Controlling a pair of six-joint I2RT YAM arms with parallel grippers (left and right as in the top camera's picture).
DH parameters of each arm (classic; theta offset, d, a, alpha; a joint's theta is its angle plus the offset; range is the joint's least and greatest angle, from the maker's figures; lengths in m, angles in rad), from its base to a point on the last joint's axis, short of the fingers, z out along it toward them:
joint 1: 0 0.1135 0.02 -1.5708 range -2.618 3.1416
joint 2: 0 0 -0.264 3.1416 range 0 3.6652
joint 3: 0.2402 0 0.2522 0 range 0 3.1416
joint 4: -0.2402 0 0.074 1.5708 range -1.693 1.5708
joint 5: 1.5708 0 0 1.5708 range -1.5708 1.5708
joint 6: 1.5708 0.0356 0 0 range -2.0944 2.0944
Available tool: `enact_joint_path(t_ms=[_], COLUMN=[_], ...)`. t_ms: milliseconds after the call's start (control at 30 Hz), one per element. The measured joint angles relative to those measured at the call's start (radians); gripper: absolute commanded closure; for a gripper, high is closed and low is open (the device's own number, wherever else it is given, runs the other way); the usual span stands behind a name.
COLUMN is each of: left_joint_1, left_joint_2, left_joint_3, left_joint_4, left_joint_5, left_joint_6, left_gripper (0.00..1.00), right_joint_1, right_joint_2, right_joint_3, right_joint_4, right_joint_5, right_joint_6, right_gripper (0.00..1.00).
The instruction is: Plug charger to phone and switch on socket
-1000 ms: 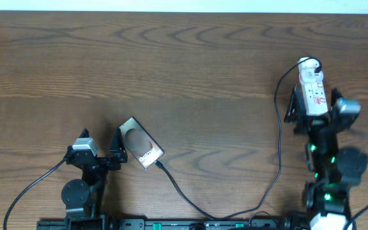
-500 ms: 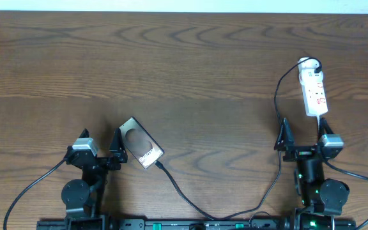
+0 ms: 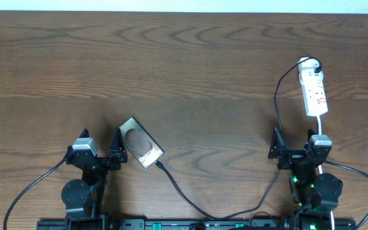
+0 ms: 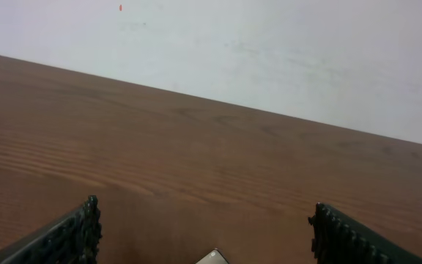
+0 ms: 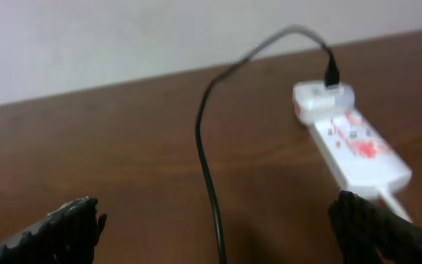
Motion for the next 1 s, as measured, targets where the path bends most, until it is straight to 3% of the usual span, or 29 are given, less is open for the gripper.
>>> enact_joint_path(t_ms=[500,1000], left_joint_1=[0.0,0.0], left_joint_2=[0.0,0.0], left_joint_3=[0.0,0.0], left_joint_4=[0.0,0.0], left_joint_5=[0.0,0.0], left_joint_6=[0.0,0.0], left_gripper=[0.12,0.12], right_joint_1=[0.0,0.024], right_joint_2=[-0.151,-0.154], right_joint_3=[0.0,0.0], right_joint_4=[-0.036,-0.036], right_joint_5=[0.0,0.0], right_joint_6=[0.0,0.0], right_gripper=[0.01,0.01])
